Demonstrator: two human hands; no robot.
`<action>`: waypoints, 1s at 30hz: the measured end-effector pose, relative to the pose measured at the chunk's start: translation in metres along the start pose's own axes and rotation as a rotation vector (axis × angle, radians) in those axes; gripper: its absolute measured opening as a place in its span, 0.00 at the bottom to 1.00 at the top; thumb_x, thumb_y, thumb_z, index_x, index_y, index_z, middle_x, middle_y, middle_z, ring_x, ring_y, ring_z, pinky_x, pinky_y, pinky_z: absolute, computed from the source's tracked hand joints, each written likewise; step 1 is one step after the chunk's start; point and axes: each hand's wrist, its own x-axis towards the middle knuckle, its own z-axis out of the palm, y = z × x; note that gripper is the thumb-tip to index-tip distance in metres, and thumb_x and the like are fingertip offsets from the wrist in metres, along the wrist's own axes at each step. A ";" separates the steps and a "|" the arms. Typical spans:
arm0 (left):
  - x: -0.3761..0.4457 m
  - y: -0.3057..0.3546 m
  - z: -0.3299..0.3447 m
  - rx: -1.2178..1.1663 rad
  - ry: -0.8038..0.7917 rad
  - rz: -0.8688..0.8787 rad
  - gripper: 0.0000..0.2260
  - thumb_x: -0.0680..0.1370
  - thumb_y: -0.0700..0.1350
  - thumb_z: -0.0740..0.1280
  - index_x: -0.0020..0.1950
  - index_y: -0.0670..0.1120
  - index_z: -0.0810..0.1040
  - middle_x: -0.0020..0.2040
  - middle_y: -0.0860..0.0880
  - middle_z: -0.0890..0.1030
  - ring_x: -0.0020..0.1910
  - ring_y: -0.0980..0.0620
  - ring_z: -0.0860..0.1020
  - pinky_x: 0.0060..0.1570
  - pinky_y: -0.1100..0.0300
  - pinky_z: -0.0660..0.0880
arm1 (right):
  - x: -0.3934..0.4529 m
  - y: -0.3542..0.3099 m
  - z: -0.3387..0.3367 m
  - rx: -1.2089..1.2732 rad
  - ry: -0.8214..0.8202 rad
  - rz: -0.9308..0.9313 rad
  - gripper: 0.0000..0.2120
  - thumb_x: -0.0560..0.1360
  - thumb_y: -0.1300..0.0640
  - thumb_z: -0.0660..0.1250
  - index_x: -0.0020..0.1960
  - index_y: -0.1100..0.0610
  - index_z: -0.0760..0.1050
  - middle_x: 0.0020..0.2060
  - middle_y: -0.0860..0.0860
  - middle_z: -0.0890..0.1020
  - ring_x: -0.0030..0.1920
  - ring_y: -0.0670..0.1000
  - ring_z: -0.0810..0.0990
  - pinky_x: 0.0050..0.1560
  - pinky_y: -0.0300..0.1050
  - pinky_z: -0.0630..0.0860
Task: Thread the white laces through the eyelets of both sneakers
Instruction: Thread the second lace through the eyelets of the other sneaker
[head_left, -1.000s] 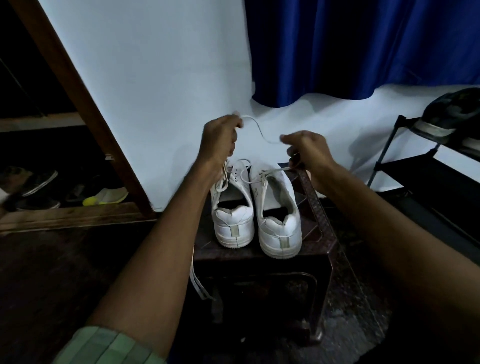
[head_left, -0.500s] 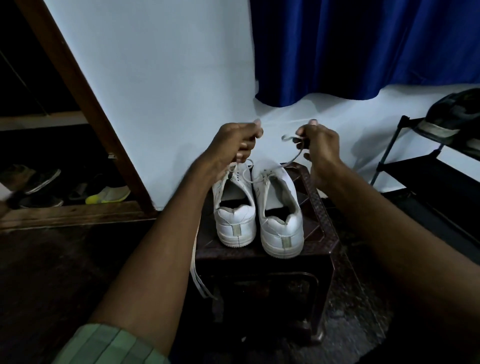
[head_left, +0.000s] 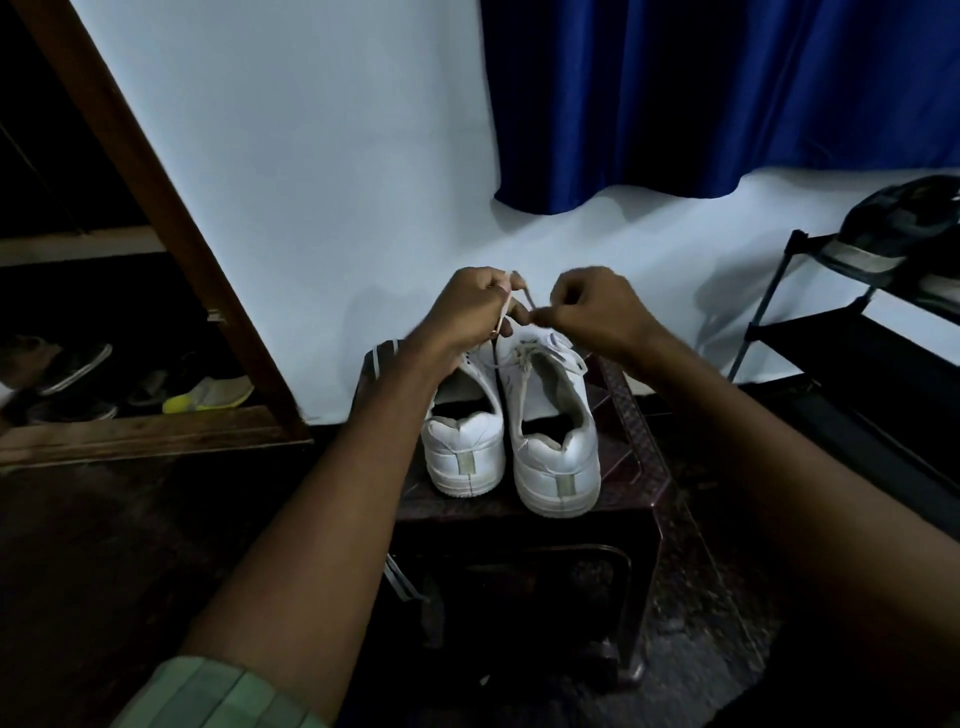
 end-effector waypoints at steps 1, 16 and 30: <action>0.001 -0.002 0.000 -0.033 0.043 -0.008 0.11 0.88 0.43 0.57 0.56 0.45 0.79 0.40 0.48 0.85 0.30 0.56 0.76 0.30 0.67 0.70 | -0.002 -0.001 -0.002 -0.033 -0.133 0.044 0.10 0.70 0.54 0.76 0.38 0.59 0.79 0.31 0.53 0.81 0.33 0.52 0.79 0.35 0.46 0.75; -0.001 -0.022 0.013 -0.009 0.021 -0.041 0.10 0.72 0.32 0.78 0.50 0.42 0.84 0.43 0.39 0.86 0.40 0.46 0.85 0.52 0.47 0.85 | -0.007 0.019 -0.012 0.403 -0.330 0.531 0.08 0.77 0.73 0.66 0.54 0.70 0.80 0.35 0.60 0.82 0.27 0.49 0.83 0.26 0.39 0.78; -0.008 -0.015 0.032 0.469 0.214 0.076 0.14 0.71 0.45 0.76 0.48 0.50 0.71 0.45 0.52 0.78 0.45 0.47 0.75 0.34 0.66 0.62 | -0.004 0.030 -0.013 0.510 -0.445 0.585 0.12 0.80 0.75 0.62 0.47 0.62 0.80 0.34 0.53 0.84 0.36 0.47 0.84 0.34 0.41 0.84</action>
